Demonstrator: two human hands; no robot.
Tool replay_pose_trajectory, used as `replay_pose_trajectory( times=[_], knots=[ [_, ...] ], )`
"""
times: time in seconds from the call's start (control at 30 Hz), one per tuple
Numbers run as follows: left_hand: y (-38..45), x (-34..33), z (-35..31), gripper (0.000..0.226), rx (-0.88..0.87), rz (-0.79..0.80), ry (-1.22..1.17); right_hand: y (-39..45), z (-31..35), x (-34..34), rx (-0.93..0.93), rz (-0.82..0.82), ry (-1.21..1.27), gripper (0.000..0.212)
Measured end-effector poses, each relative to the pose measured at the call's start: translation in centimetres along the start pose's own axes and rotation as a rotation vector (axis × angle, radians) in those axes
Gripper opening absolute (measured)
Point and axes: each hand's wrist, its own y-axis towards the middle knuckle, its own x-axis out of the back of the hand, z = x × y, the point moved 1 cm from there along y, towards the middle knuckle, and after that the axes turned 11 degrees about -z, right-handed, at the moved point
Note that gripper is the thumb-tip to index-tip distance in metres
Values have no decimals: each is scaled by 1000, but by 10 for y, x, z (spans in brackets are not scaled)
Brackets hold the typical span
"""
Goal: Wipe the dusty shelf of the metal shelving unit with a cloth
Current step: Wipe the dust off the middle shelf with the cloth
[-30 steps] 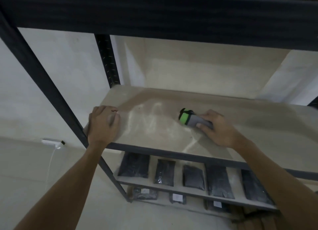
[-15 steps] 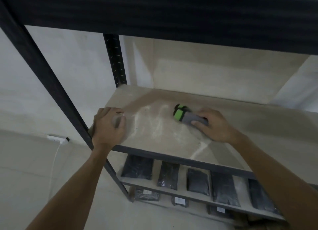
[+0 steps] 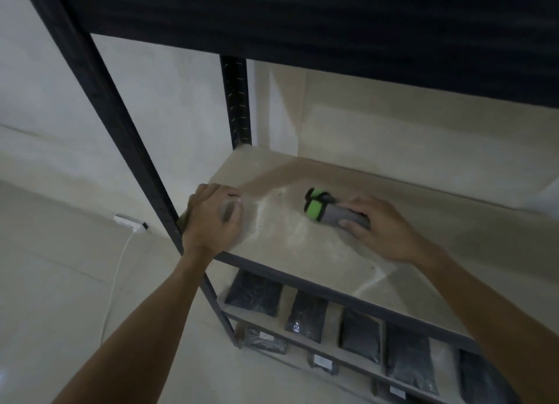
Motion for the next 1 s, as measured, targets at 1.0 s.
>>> replay_pose_trajectory(
  times=[1.0],
  knots=[
    [-3,-3,5,24,49,-27,-44,145,-4,-51,72,-67,-7,27]
  ],
)
